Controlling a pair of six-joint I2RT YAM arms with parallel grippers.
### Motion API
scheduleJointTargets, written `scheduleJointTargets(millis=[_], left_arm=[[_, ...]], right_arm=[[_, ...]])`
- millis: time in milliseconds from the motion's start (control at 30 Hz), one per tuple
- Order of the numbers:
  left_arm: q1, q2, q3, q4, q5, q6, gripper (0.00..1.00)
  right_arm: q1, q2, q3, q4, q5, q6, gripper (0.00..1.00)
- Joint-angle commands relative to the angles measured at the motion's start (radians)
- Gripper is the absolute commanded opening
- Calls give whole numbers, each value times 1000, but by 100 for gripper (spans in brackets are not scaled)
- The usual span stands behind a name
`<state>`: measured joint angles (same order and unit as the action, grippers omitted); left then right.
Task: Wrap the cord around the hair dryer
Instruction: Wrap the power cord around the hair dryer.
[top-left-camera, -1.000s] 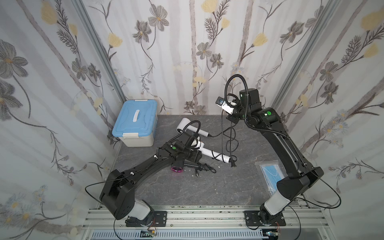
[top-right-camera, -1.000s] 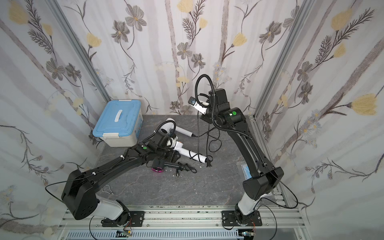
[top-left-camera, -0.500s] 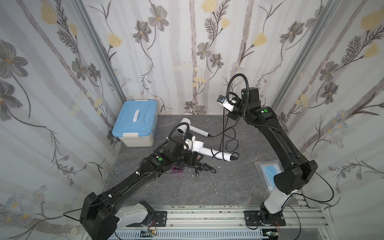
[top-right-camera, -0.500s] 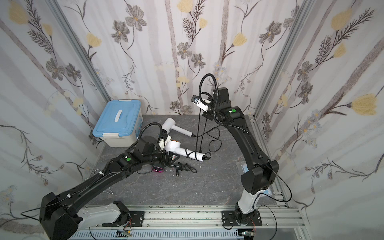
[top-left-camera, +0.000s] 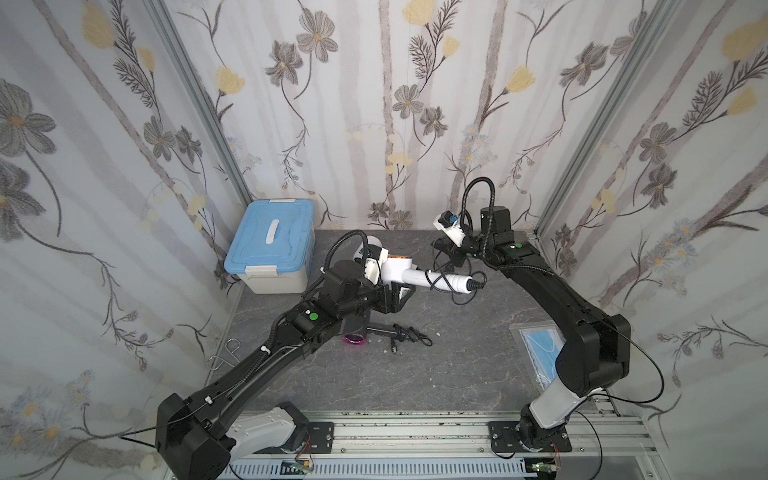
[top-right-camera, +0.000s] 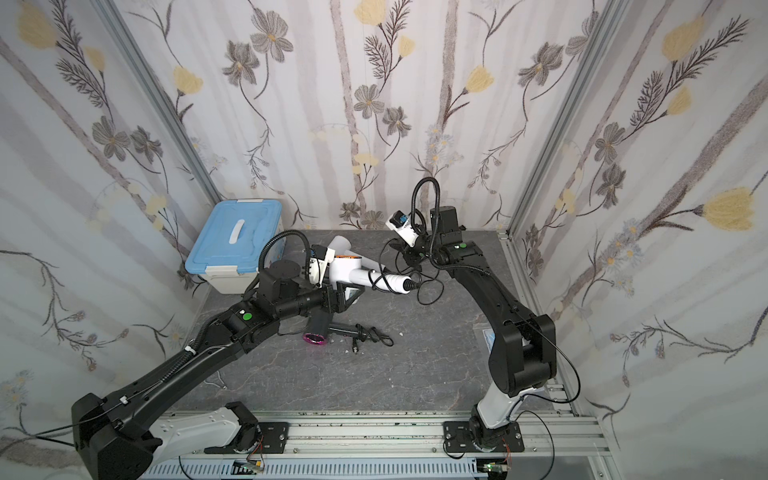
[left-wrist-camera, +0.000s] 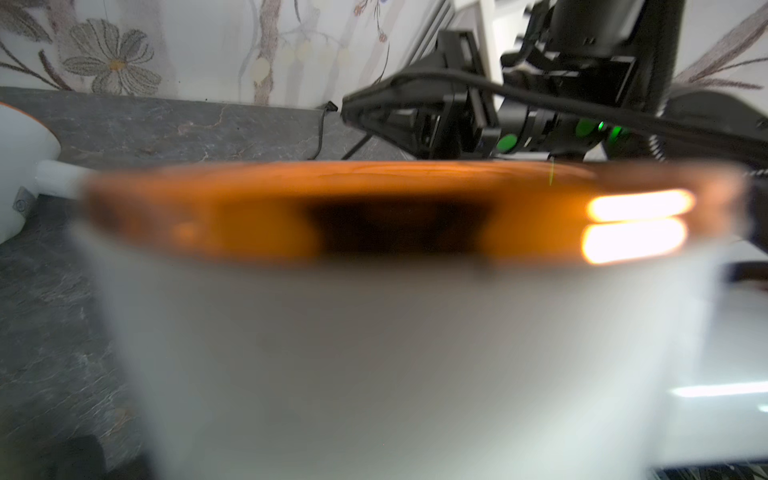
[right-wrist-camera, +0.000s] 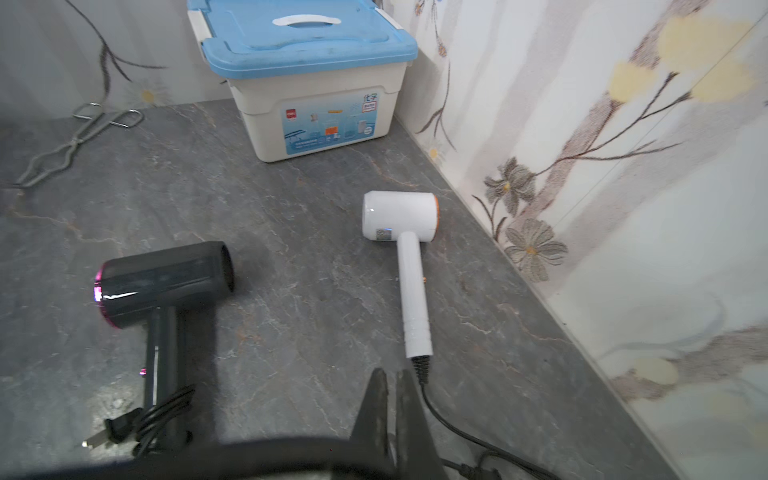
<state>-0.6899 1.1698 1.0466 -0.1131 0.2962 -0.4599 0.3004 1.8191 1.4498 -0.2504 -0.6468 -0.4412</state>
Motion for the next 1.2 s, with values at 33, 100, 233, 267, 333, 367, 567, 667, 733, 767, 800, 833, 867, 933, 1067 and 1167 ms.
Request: scheduleJointTargets(millis=[33, 100, 233, 267, 333, 367, 567, 667, 733, 767, 800, 833, 867, 933, 1067, 1167], left_arm=[[0, 39, 56, 129, -189, -113, 0], [0, 66, 83, 101, -273, -143, 0], [0, 141, 146, 20, -434, -193, 0], [1, 153, 155, 9, -464, -206, 0], [4, 179, 170, -2, -527, -233, 0], [4, 190, 177, -10, -555, -244, 0], [6, 276, 262, -105, -760, -285, 0], [6, 340, 317, -197, -888, -314, 0], [7, 380, 339, -228, -954, -317, 0], [7, 397, 346, -238, -977, -316, 0], [7, 415, 354, -247, -1004, -312, 0], [7, 433, 363, -255, -1032, -301, 0], [7, 450, 374, -265, -1053, -292, 0], [6, 490, 397, -286, -1100, -261, 0], [6, 543, 432, -324, -1157, -209, 0], [0, 560, 429, -332, -1186, -159, 0]], right_arm=[[0, -42, -117, 237, -109, 208, 0], [0, -58, -172, 285, -115, 274, 0], [3, -93, -287, 410, -156, 404, 0], [3, -103, -311, 438, -162, 427, 0], [2, -117, -361, 499, -169, 478, 0], [2, -123, -380, 521, -172, 494, 0], [31, -155, -450, 519, -138, 568, 0], [106, -174, -424, 356, -4, 515, 0], [158, -188, -406, 256, 67, 482, 0], [178, -195, -401, 221, 91, 472, 0], [199, -204, -396, 178, 119, 464, 0], [215, -211, -388, 131, 150, 453, 0], [227, -215, -380, 87, 175, 444, 0], [258, -218, -347, -21, 252, 420, 0], [312, -218, -255, -222, 424, 355, 0], [334, -206, -184, -335, 553, 310, 0]])
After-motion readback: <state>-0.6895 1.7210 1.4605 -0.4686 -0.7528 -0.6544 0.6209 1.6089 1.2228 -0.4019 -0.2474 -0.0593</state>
